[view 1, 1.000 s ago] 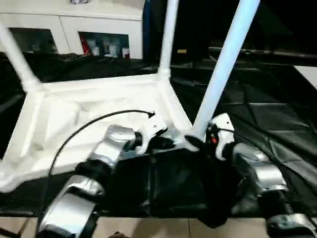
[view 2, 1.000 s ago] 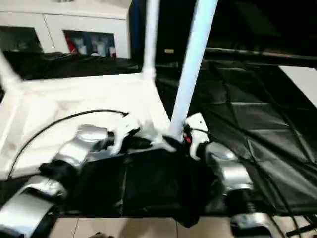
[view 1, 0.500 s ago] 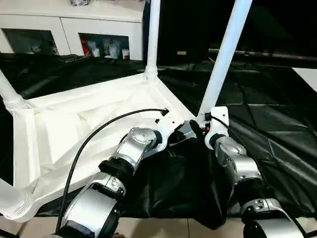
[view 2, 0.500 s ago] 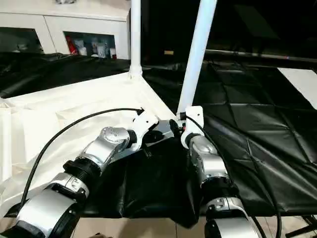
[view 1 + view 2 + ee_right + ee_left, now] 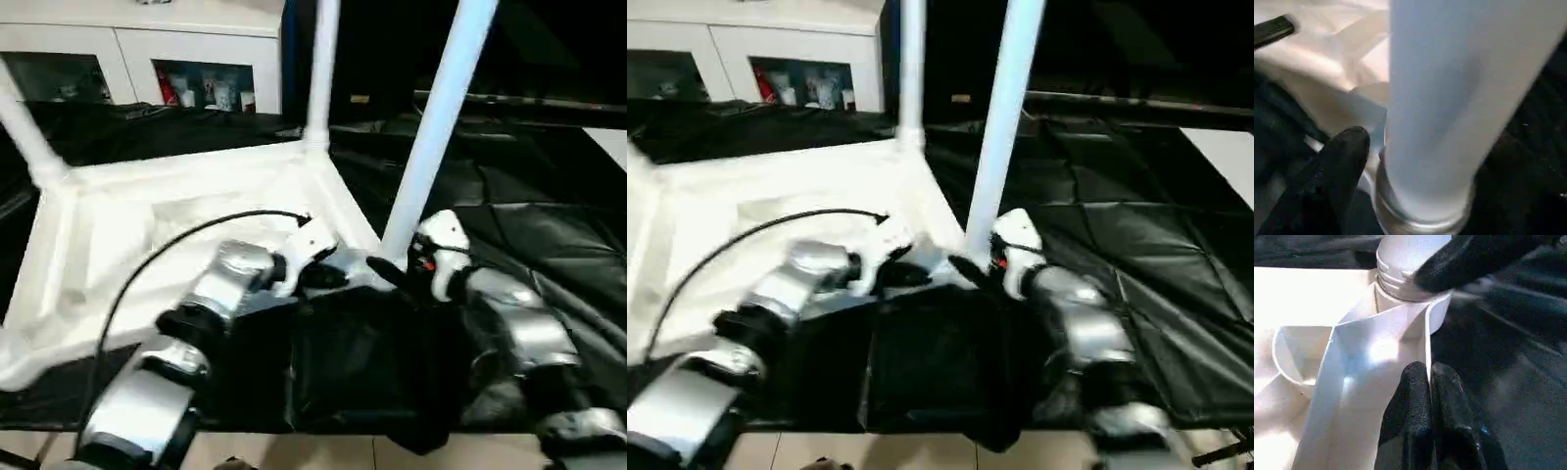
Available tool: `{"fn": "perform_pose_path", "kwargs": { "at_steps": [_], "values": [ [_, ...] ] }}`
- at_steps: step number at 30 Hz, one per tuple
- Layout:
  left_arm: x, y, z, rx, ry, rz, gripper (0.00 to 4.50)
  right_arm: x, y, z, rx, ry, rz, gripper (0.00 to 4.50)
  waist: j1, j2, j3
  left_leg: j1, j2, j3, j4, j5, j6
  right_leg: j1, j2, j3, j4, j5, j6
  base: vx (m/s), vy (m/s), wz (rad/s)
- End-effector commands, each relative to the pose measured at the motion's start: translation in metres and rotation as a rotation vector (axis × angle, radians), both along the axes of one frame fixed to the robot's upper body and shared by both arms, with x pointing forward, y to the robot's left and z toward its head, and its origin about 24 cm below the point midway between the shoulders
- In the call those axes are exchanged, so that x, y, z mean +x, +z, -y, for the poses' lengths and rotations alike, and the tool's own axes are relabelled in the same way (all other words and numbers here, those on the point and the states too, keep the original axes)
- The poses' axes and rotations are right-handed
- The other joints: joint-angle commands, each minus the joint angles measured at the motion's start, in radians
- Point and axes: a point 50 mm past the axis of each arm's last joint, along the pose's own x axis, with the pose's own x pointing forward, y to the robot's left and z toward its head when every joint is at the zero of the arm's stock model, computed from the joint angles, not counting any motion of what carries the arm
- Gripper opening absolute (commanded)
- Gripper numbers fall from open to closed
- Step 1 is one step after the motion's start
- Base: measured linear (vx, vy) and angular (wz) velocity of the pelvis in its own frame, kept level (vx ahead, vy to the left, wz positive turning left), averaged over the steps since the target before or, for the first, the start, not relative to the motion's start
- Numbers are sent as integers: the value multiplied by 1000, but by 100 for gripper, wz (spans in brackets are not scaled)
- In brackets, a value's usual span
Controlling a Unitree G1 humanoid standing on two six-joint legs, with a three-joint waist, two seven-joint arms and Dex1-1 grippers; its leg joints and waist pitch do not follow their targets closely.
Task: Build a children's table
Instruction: Rotate leg to tighten
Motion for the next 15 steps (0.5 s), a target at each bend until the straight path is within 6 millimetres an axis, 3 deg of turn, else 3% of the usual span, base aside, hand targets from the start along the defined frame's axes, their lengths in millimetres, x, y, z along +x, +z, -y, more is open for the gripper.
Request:
{"fn": "perform_pose_path", "kwargs": {
  "at_steps": [1, 5, 8, 11, 14, 15],
  "values": [
    [-11, -7, -6, 30, -103, -91, 0, -8, 3, 4, 0, 94, -37, 393, 5, -6, -59, 19, 57, -26, -59, -187, 70, 42, -73, 55, -58, -82, -243, 0, 0, 0],
    [-15, -5, -13, 42, -147, -115, 0, -20, 2, 5, -17, 231, -111, 393, 11, -6, -58, 16, 58, -22, -54, -171, 92, 43, -74, 53, -54, -55, -263, 0, 0, 0],
    [-14, -5, -13, 39, -135, -109, 0, -22, -1, 4, -32, 262, -132, 393, 16, -7, -54, 21, 59, -23, -57, -222, 57, 37, -79, 54, -67, -177, -241, 0, 0, 0],
    [-14, -5, -13, 38, -133, -110, 0, -19, -2, 2, -30, 246, -127, 376, 15, -8, -54, 22, 60, -27, -61, -239, 34, 36, -79, 55, -70, -214, -224, 0, 0, 0],
    [-15, -4, -13, 34, -135, -113, 0, -20, -1, 0, -28, 259, -135, 376, 15, -8, -56, 22, 60, -27, -60, -218, 35, 38, -78, 56, -64, -166, -230, 0, 0, 0],
    [-15, -4, -13, 33, -135, -114, 0, -20, -1, -1, -26, 260, -137, 343, 15, -10, -56, 20, 58, -26, -59, -205, 42, 39, -76, 56, -62, -145, -234, 0, 0, 0]
  ]
}}
